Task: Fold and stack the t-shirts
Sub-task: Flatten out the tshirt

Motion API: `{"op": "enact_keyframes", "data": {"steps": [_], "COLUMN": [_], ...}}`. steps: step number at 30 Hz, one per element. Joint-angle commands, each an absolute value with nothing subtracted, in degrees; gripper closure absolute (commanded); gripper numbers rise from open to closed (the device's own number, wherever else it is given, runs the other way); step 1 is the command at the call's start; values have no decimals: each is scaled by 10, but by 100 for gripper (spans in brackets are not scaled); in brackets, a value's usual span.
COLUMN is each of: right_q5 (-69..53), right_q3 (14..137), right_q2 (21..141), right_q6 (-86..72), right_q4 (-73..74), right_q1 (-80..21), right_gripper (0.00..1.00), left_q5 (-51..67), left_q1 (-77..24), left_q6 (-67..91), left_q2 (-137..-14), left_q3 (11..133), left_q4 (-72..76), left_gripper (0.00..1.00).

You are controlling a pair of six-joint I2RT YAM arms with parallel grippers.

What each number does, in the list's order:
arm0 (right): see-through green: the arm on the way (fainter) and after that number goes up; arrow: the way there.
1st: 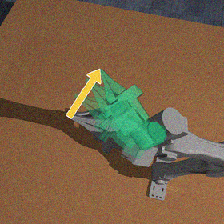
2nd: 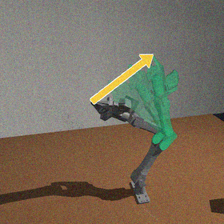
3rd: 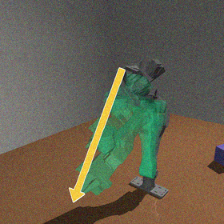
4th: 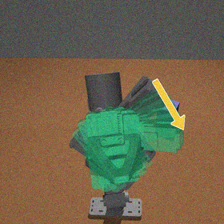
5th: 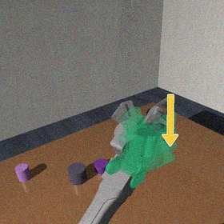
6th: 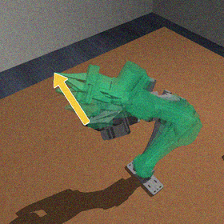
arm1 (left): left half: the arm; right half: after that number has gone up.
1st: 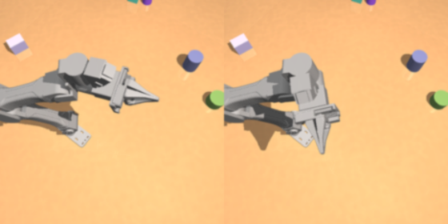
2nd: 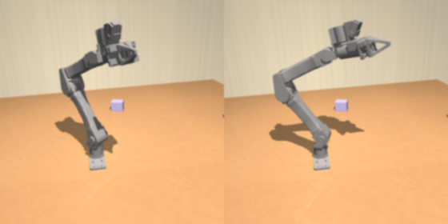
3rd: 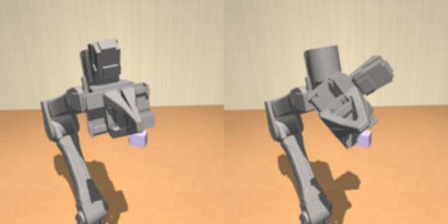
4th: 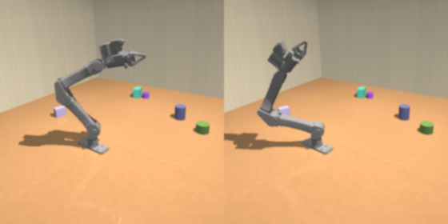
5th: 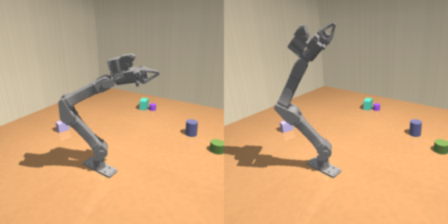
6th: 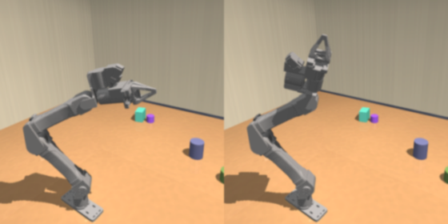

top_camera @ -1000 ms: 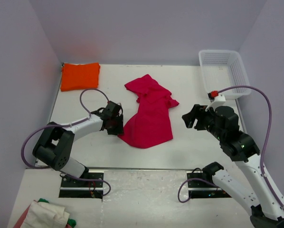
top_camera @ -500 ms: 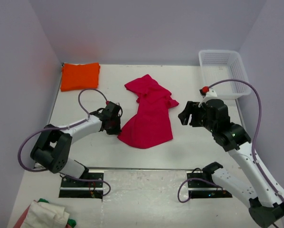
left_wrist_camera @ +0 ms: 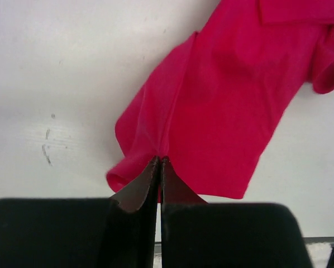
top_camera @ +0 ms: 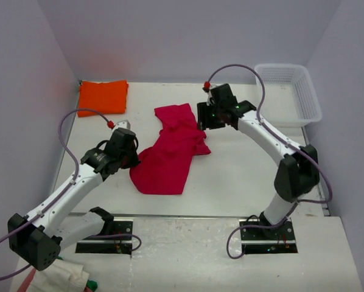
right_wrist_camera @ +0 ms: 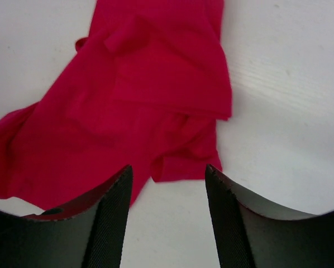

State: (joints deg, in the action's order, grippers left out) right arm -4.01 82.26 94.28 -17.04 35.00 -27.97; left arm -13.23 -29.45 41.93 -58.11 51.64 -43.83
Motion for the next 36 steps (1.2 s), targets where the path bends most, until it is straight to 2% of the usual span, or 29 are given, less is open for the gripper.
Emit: {"op": "enact_keyframes", "data": {"steps": [1, 5, 10, 12, 18, 27, 36], "right_q5": [-96, -115, -133, -129, -110, -122, -129], "right_q3": [921, 1057, 1148, 1158, 1150, 1230, 1280], "right_q2": [1037, 1178, 1259, 1281, 1291, 1360, 1412], "right_q6": [-139, -126, -134, -135, -126, -113, -111], "right_q4": [361, 418, 453, 463, 466, 511, 526], "right_q1": [-311, -352, -367, -369, -369, -369, -370], "right_gripper": [46, 48, 70, 72, 61, 52, 49], "left_q5": [-115, -96, -73, -69, -55, -29, -20], "left_q1": [-295, -296, -296, -296, -296, -296, -296], "left_q6": [442, 432, 423, 419, 410, 408, 402], "left_q2": [-598, -620, -649, -653, -645, -637, -618], "left_q3": [466, 457, 463, 463, 456, 442, 454], "left_q4": [-462, -436, -404, -396, -382, -367, -377], "left_gripper": [100, 100, 100, 100, 100, 100, 100]}}
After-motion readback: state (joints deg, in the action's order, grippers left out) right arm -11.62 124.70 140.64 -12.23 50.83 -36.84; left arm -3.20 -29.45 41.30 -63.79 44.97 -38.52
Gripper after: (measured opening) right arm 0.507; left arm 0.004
